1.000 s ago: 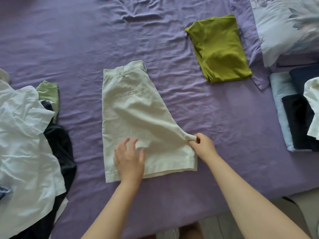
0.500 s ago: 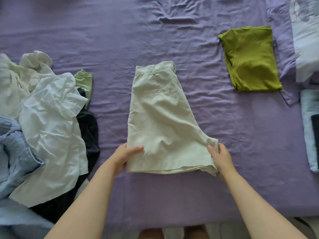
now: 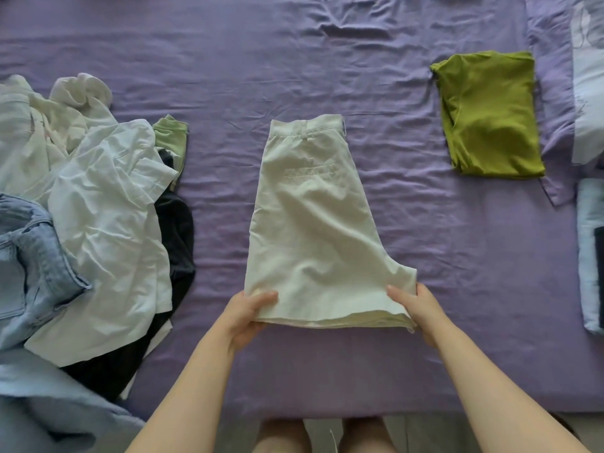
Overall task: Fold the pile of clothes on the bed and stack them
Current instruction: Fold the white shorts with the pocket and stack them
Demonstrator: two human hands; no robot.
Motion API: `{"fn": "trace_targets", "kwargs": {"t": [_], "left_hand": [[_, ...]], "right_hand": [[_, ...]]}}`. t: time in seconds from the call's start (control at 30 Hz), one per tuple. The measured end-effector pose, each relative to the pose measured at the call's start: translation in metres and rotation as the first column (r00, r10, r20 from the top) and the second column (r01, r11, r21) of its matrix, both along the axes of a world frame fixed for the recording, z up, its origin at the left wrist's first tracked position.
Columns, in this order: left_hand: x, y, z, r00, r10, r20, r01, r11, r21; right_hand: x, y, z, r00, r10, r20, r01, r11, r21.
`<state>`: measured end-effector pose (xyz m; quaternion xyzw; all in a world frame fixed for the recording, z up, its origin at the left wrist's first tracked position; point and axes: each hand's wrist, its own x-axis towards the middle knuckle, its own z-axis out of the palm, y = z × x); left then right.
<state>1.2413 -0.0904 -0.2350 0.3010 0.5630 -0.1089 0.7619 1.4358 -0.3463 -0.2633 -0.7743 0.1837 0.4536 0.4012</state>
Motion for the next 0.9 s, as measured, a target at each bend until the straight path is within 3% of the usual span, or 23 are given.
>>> {"fn": "trace_targets", "kwargs": {"t": [0.07,0.2,0.23,0.3,0.33,0.4,0.47,0.5,0.53,0.6,0.67,0.73,0.83,0.9], "left_hand": [[0.003,-0.003,-0.003,0.993,-0.084,-0.081,0.092,0.99,0.111],[0.001,-0.002,-0.014,0.904,-0.231,-0.361,0.361,0.864,0.351],[0.002,-0.001,-0.013,0.845,-0.283,-0.453,0.47,0.798,0.377],[0.002,0.0,-0.013,0.669,-0.378,-0.64,0.709,0.585,0.394],[0.003,-0.002,-0.013,0.622,-0.361,-0.695,0.762,0.484,0.43],[0.012,-0.004,-0.01,0.642,-0.246,-0.726,0.762,0.31,0.569],[0.026,-0.004,-0.008,0.713,-0.186,-0.676,0.701,0.153,0.697],[0.037,-0.002,-0.008,0.764,-0.233,-0.601,0.64,0.16,0.752],[0.049,-0.002,-0.008,0.816,-0.313,-0.486,0.565,0.25,0.786],[0.08,-0.002,-0.007,0.864,-0.455,-0.216,0.454,0.519,0.724],[0.108,-0.001,-0.013,0.868,-0.492,-0.066,0.427,0.671,0.606],[0.129,0.008,-0.023,0.866,-0.491,-0.095,0.455,0.694,0.559],[0.136,0.039,-0.034,0.864,-0.412,-0.29,0.503,0.667,0.549],[0.133,0.057,-0.034,0.765,-0.427,-0.483,0.644,0.496,0.582]], "right_hand": [[-0.003,-0.001,-0.002,0.999,0.032,-0.005,-0.032,0.999,0.001],[-0.003,0.005,0.0,0.951,0.259,0.166,-0.218,0.948,-0.231],[-0.003,0.007,0.001,0.928,0.329,0.174,-0.274,0.92,-0.282],[-0.004,0.011,0.007,0.866,0.452,0.215,-0.355,0.857,-0.374],[-0.004,0.015,0.01,0.807,0.524,0.272,-0.385,0.816,-0.43],[-0.003,0.024,0.017,0.625,0.632,0.459,-0.398,0.763,-0.509],[-0.001,0.041,0.021,0.482,0.626,0.613,-0.426,0.779,-0.46],[0.0,0.054,0.024,0.506,0.591,0.628,-0.478,0.798,-0.366],[0.002,0.069,0.025,0.604,0.538,0.588,-0.518,0.826,-0.224],[0.007,0.103,0.025,0.838,0.391,0.38,-0.457,0.884,0.101],[0.014,0.13,0.016,0.935,0.29,0.202,-0.334,0.912,0.236],[0.028,0.145,0.006,0.931,0.34,0.134,-0.358,0.92,0.157],[0.049,0.149,0.001,0.859,0.511,-0.002,-0.511,0.858,-0.05],[0.055,0.151,0.004,0.69,0.722,0.06,-0.689,0.679,-0.253]]}}
